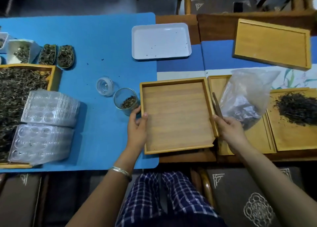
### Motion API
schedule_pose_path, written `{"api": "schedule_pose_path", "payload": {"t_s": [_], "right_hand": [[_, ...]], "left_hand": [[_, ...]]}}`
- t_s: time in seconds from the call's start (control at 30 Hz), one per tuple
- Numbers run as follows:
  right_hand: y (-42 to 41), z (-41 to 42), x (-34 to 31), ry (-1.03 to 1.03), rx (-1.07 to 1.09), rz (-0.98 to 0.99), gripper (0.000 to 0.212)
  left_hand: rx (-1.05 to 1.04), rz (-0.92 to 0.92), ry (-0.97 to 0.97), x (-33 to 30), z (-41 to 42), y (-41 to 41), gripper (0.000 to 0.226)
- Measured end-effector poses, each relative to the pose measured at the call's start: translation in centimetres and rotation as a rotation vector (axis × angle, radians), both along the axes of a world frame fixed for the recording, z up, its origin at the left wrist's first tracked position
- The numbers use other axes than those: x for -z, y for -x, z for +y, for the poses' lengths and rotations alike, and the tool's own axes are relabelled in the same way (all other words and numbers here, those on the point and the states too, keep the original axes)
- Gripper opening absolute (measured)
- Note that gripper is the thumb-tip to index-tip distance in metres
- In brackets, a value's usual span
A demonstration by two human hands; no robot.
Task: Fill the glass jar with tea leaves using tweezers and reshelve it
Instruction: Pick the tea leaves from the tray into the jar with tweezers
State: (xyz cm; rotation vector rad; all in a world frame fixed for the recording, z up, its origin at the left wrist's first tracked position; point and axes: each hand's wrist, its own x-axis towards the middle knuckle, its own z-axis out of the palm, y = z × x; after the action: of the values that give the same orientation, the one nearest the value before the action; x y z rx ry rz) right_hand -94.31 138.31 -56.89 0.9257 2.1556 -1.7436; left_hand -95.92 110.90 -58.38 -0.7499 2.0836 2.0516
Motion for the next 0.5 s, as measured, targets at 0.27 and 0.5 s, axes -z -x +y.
{"api": "schedule_pose_path", "payload": {"t_s": [0.27,0.5], "right_hand": [[-1.1,-0.3,1.9,-0.108,-0.047,0.019,0.05],[-1.6,-0.8,2.3,-0.386,-0.212,0.077,0.036]], "left_hand": [[0.03,-0.041,0.012,1.8,-0.4,-0.4,0.029],[0.038,-0.067,0.031,3.3,-0.4,-0.4,0.026]]}}
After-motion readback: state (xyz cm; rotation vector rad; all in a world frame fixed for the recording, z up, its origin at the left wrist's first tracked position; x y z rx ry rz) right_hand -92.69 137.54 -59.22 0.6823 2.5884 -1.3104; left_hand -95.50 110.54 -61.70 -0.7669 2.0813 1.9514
